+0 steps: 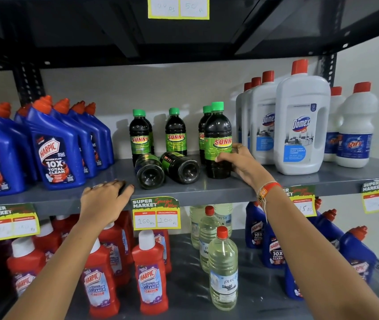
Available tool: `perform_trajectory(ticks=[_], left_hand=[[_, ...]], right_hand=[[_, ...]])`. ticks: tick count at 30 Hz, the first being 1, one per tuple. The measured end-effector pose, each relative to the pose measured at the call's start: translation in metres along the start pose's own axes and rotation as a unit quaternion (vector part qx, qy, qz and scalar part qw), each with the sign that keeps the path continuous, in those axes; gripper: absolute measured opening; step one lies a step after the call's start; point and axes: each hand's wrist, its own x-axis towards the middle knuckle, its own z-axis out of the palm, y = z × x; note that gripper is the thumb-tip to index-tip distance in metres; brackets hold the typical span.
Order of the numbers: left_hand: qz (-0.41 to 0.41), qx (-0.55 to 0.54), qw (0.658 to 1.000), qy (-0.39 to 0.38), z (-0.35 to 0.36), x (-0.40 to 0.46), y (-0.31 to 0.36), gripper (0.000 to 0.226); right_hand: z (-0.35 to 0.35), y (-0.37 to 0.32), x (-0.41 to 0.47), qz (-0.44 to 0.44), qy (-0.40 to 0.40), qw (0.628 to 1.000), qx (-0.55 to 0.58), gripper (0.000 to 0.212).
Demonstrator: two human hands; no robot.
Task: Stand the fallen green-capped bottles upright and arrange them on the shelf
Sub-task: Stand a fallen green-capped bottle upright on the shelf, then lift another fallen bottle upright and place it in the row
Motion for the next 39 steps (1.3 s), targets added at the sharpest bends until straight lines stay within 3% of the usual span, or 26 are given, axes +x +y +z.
perform_trajectory(ticks=[4, 12, 15, 18, 20, 23, 26, 29, 32, 35, 39], left_hand=[[-0.008, -0.005, 1.000, -0.010, -0.001, 0.000, 0.000, 0.044], [-0.007, -0.003, 1.000, -0.003, -0.001, -0.001, 0.000, 0.046], [-0.010, -0.012, 0.999, -0.030, -0.003, 0.000, -0.003, 0.061], [-0.003, -0.060, 0.992, -0.107, -0.012, 0.002, -0.010, 0.086], [0.001, -0.078, 0.987, -0.138, -0.018, 0.001, -0.017, 0.090], [0.008, -0.040, 0.995, -0.089, -0.019, -0.008, -0.023, 0.089], [0.019, -0.037, 0.999, -0.029, -0.010, -0.012, -0.023, 0.088], [0.019, -0.049, 0.998, -0.018, -0.004, -0.010, -0.026, 0.085], [0.022, -0.054, 0.998, -0.017, -0.003, -0.009, -0.027, 0.086], [0.032, -0.049, 0.998, -0.012, -0.003, -0.010, -0.026, 0.086], [0.041, -0.057, 0.997, -0.008, -0.003, -0.011, -0.027, 0.084]], right_hand=[[0.002, 0.002, 0.000, -0.015, 0.009, 0.999, -0.045, 0.076], [0.003, 0.002, -0.001, -0.037, 0.037, 0.991, -0.121, 0.084], [0.013, 0.000, -0.007, -0.161, 0.145, 0.946, -0.243, 0.089], [0.036, -0.007, -0.029, -0.337, 0.267, 0.871, -0.237, 0.066], [0.058, -0.015, -0.042, -0.393, 0.231, 0.861, -0.225, 0.053], [0.090, -0.025, -0.040, -0.345, 0.091, 0.837, -0.415, 0.054], [0.113, -0.035, -0.026, -0.180, -0.043, 0.792, -0.582, 0.064], [0.126, -0.045, -0.015, -0.036, -0.119, 0.726, -0.677, 0.063], [0.131, -0.046, -0.002, -0.020, -0.116, 0.693, -0.711, 0.065], [0.131, -0.041, 0.006, -0.030, -0.085, 0.714, -0.695, 0.067], [0.128, -0.033, 0.006, -0.071, -0.026, 0.737, -0.672, 0.040]])
